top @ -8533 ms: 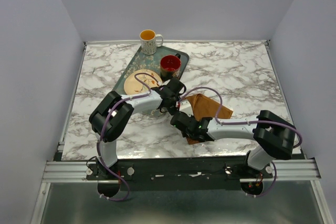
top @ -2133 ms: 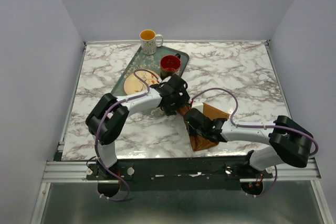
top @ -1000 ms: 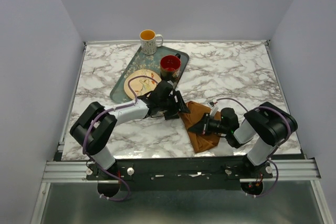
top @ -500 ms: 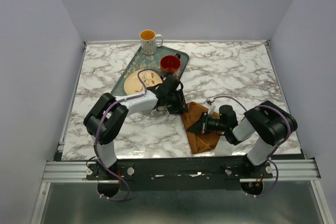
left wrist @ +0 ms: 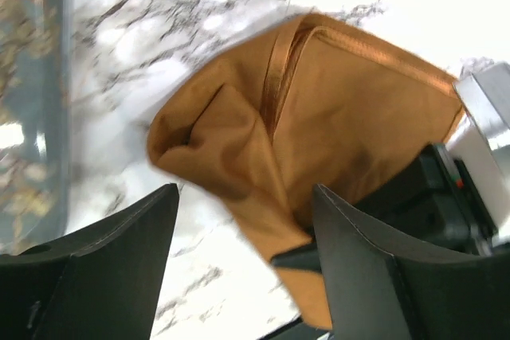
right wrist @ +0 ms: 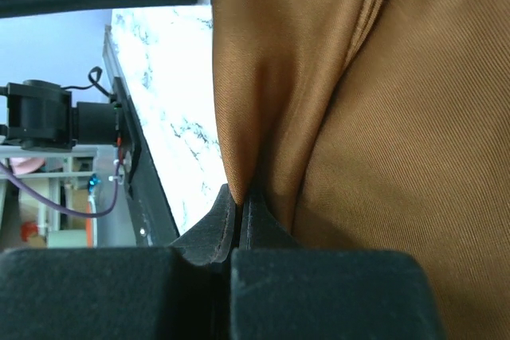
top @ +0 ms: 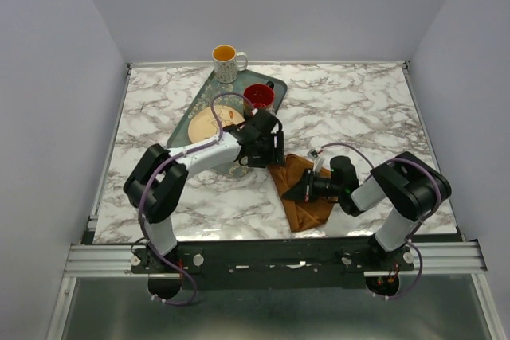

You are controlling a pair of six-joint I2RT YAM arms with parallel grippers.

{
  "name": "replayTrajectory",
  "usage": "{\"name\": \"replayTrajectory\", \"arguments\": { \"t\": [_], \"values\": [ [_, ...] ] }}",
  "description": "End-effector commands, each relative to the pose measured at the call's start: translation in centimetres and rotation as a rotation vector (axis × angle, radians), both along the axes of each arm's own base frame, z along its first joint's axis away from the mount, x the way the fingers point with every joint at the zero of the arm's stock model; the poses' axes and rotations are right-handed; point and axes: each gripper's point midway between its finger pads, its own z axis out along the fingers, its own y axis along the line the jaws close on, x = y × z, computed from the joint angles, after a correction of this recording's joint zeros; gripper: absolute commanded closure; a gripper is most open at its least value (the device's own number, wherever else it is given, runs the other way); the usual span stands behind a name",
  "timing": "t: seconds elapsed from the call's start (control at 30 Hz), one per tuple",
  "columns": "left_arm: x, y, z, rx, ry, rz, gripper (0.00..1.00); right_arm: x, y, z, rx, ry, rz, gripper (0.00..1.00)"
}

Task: Fold the napkin, place the utensils inside, and roll it up
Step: Roll the napkin with the utensil

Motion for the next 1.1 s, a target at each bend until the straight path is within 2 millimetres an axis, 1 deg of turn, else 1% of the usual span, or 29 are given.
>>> {"name": "replayTrajectory", "arguments": {
  "t": [0.0, 0.03, 0.07, 0.1, 0.13, 0.17, 0.2, 0.23, 0.27, 0.3, 0.33, 0.37, 0.4, 0.43, 0.5, 0.53, 0.6, 0.63, 0.7, 0.73, 0.83, 0.9, 0.93, 0.97, 1.03, 1.07],
  "values": [
    [-1.2, 1.4, 2.5, -0.038, -0.061, 0.012, 0.19, -3.3, -1.5, -3.4, -0.068, 0.171, -0.003, 1.00],
    [-2.4, 1.5, 2.5, -0.076, -0.035, -0.001, 0.18, -3.2, -1.3, -3.1, -0.055, 0.179, -0.007, 0.99],
    [-2.3, 0.8, 3.0, -0.135, -0.054, -0.003, 0.17, -3.2, -1.2, -2.9, -0.044, 0.183, -0.007, 0.99],
    [-3.3, 1.2, 2.1, -0.142, -0.028, 0.002, 0.17, -3.1, -1.2, -2.8, -0.035, 0.186, -0.010, 1.00],
    [-4.1, 0.5, 2.6, -0.205, 0.003, 0.002, 0.17, -2.9, -1.0, -2.5, -0.017, 0.193, -0.017, 0.99],
    [-3.9, -0.1, 2.9, -0.254, -0.009, 0.004, 0.16, -2.9, -0.8, -2.2, 0.000, 0.197, -0.012, 0.99],
    [-4.5, 0.1, 2.1, -0.260, 0.019, 0.015, 0.16, -3.0, -0.8, -2.4, 0.006, 0.211, -0.014, 1.00],
    [-4.7, -0.2, 1.8, -0.281, 0.037, 0.030, 0.16, -2.6, -0.6, -1.9, 0.033, 0.208, -0.023, 0.99],
    [-4.7, -0.7, 2.1, -0.321, 0.039, 0.022, 0.16, -2.7, -0.6, -1.8, 0.045, 0.218, -0.020, 0.99],
    [-5.1, -0.6, 1.3, -0.321, 0.057, 0.033, 0.16, -2.8, -0.7, -2.1, 0.050, 0.237, -0.027, 0.99],
    [-5.1, -0.7, 0.9, -0.327, 0.067, 0.037, 0.16, -2.9, -0.7, -1.9, 0.065, 0.242, -0.028, 0.99],
    [-5.0, -1.2, 1.4, -0.367, 0.064, 0.040, 0.17, -2.6, -0.5, -1.3, 0.099, 0.233, -0.031, 0.99],
    [-4.9, -1.2, 1.2, -0.370, 0.062, 0.049, 0.17, -2.7, -0.6, -1.3, 0.106, 0.242, -0.038, 0.99],
    [-4.9, -1.1, 0.6, -0.365, 0.071, 0.063, 0.17, -2.8, -0.7, -1.7, 0.106, 0.261, -0.042, 0.99],
    [-4.5, -1.2, 0.5, -0.372, 0.078, 0.093, 0.17, -2.8, -0.7, -1.6, 0.115, 0.260, -0.044, 0.99],
    [-4.5, -1.2, -0.2, -0.364, 0.090, 0.103, 0.17, -2.8, -0.8, -1.7, 0.112, 0.263, -0.048, 0.99],
    [-4.4, -1.5, -0.4, -0.382, 0.112, 0.127, 0.18, -2.8, -0.8, -1.6, 0.116, 0.261, -0.047, 0.99],
    [-4.4, -1.6, -1.2, -0.377, 0.130, 0.133, 0.19, -2.8, -0.7, -1.6, 0.116, 0.260, -0.050, 0.99],
    [-4.5, -1.8, -1.6, -0.377, 0.161, 0.157, 0.21, -2.7, -0.7, -1.4, 0.118, 0.259, -0.050, 0.99],
    [-4.7, -1.5, -2.3, -0.365, 0.177, 0.171, 0.21, -2.7, -0.7, -1.3, 0.118, 0.256, -0.049, 0.99],
    [-4.7, -1.1, -3.3, -0.331, 0.188, 0.194, 0.21, -2.6, -0.6, -1.2, 0.123, 0.262, -0.047, 0.99],
    [-4.9, -0.9, -3.7, -0.308, 0.200, 0.200, 0.19, -2.5, -0.4, -1.4, 0.125, 0.273, -0.043, 0.99],
    [-4.8, -1.0, -3.9, -0.300, 0.206, 0.199, 0.19, -2.5, -0.4, -1.4, 0.128, 0.281, -0.043, 0.99],
    [-4.9, -1.0, -4.2, -0.290, 0.210, 0.201, 0.18, -2.3, -0.2, -1.0, 0.149, 0.277, -0.043, 0.99],
    [-4.9, -1.3, -4.7, -0.282, 0.225, 0.203, 0.18, -2.4, -0.2, -1.1, 0.158, 0.292, -0.046, 0.99],
    [-5.1, -1.4, -4.7, -0.282, 0.232, 0.201, 0.18, -2.3, -0.1, -0.6, 0.179, 0.287, -0.044, 0.99]
  ]
}}
